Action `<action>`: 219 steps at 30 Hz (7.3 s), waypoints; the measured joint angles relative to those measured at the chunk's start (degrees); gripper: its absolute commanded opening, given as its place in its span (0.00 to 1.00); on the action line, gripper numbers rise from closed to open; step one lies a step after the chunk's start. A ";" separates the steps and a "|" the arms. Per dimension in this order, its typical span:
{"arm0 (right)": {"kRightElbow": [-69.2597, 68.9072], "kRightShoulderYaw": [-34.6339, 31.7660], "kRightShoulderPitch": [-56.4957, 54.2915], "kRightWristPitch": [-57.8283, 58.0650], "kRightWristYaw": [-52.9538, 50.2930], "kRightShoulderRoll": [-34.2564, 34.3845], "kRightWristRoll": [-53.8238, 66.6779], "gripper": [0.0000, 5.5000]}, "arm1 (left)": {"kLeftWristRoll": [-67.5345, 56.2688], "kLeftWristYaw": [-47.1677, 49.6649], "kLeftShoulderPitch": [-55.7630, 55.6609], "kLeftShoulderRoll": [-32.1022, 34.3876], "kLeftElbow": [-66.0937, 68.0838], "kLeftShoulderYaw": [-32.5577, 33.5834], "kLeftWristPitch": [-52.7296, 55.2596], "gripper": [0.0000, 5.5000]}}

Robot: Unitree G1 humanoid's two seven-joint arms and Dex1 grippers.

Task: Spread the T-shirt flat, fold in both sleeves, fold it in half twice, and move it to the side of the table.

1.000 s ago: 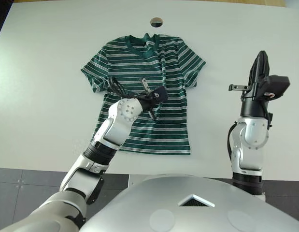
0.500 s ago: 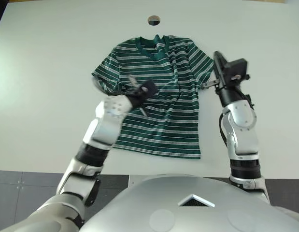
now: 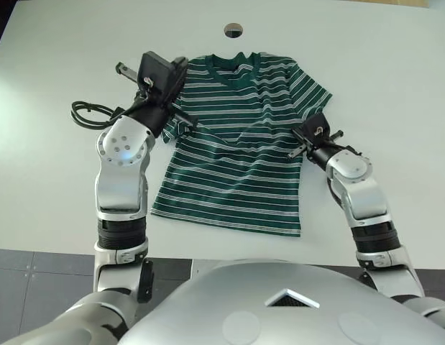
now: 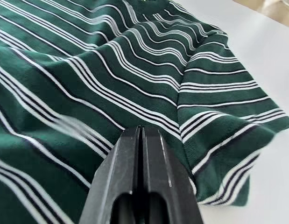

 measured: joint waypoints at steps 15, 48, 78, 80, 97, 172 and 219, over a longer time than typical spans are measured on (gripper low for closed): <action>-3.36 -7.63 3.18 -4.96 2.31 -10.09 1.52 0.02 | -3.09 4.00 2.07 -4.65 6.47 0.18 -9.51 0.02; -22.86 7.51 22.87 -21.98 30.53 -33.61 4.43 0.02 | -8.34 7.76 -5.27 -4.32 15.39 3.66 20.39 0.11; -28.55 -17.91 7.74 -9.29 11.59 -17.02 26.39 0.02 | -11.92 -0.56 -9.20 1.25 19.33 -0.09 32.19 0.18; -27.44 -18.47 6.91 -9.02 10.54 -16.29 26.38 0.02 | -11.98 -1.19 -8.39 2.12 17.96 -0.64 32.85 0.12; -13.02 -13.47 5.68 -11.34 5.05 -15.73 9.80 0.02 | -16.98 0.24 -11.94 -4.35 14.22 0.44 34.58 0.03; 17.28 -17.83 -8.42 1.27 6.53 -13.09 11.26 0.02 | -8.97 3.17 -5.68 -4.39 7.38 -1.06 -2.30 0.02; -4.99 -17.25 22.12 -58.31 21.03 -45.43 -12.58 0.45 | 16.03 -18.32 12.87 37.43 5.49 -10.03 -42.63 0.29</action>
